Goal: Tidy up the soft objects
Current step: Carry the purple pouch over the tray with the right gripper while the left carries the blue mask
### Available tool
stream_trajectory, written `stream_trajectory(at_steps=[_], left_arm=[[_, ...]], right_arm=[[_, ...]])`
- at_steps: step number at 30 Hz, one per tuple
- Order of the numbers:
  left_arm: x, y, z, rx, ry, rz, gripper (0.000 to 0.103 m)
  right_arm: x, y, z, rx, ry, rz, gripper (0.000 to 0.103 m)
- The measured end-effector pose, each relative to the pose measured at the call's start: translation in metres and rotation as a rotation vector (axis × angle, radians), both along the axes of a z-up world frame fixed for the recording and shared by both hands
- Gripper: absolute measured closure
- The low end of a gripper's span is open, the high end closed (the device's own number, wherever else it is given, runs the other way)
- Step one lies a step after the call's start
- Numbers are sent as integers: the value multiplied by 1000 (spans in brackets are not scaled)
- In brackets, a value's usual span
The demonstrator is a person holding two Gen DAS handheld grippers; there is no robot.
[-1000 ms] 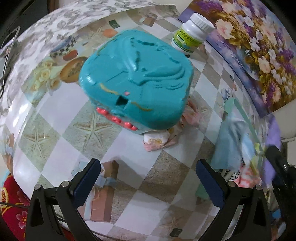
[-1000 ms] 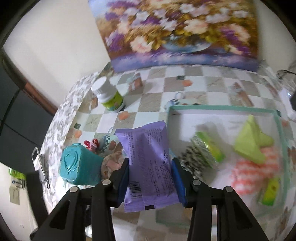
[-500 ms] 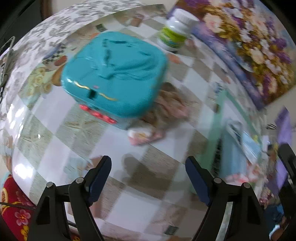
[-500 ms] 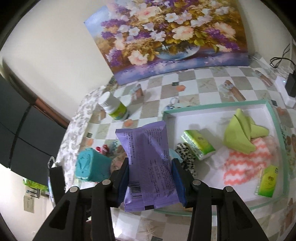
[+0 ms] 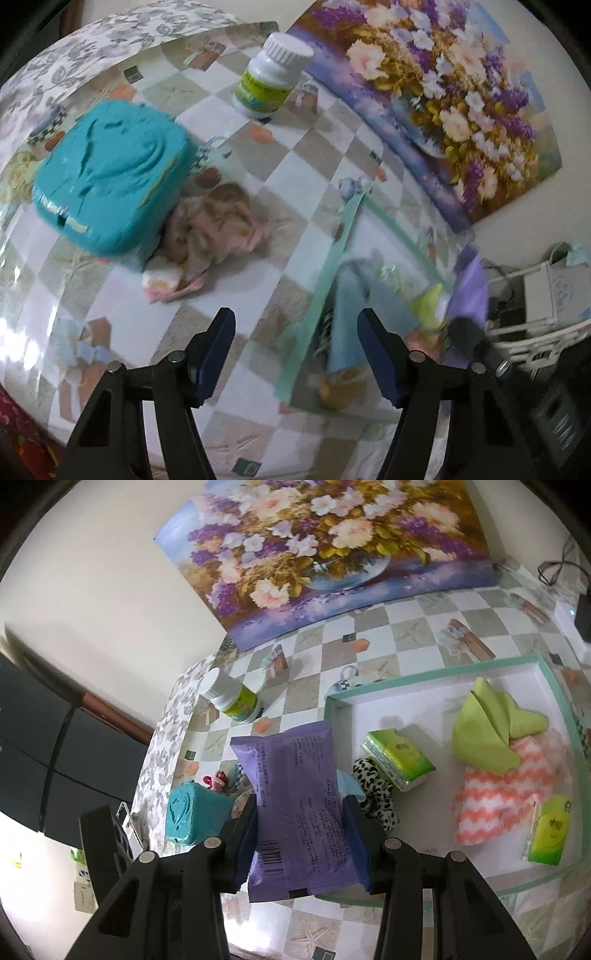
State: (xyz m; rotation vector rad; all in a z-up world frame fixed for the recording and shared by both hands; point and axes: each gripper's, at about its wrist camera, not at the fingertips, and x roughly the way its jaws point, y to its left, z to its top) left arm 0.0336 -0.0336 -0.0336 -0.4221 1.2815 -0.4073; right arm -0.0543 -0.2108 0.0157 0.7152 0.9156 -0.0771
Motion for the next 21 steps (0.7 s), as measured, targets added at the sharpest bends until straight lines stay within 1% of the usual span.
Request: stream_trajectory(at_steps=[3, 6, 7, 9, 12, 14, 16, 18, 20, 21], left_arm=[[10, -5, 1, -23, 2, 17, 34], [18, -10, -5, -77, 40, 33, 38], [20, -13, -7, -97, 54, 36, 41], [22, -17, -9, -124, 69, 36, 42], [21, -26, -11, -143, 89, 11, 43], [19, -31, -12, -162, 101, -2, 46], [17, -35, -13, -161, 103, -15, 47], [17, -38, -14, -143, 100, -26, 52], [16, -38, -18, -145, 116, -28, 66], [17, -38, -20, -148, 124, -28, 69]], right_arm=[[-1, -4, -4, 12, 9, -9, 56], [-2, -8, -7, 19, 17, -20, 56], [-3, -9, -8, 19, 19, -22, 56], [-3, -10, -8, 20, 22, -27, 56], [-3, -12, -11, 19, 33, -32, 56], [-2, -13, -12, 17, 40, -33, 56], [-2, -13, -14, 17, 47, -34, 56], [-2, -13, -15, 17, 53, -36, 56], [-2, -13, -15, 16, 54, -37, 56], [-2, -13, -15, 14, 55, -38, 56]])
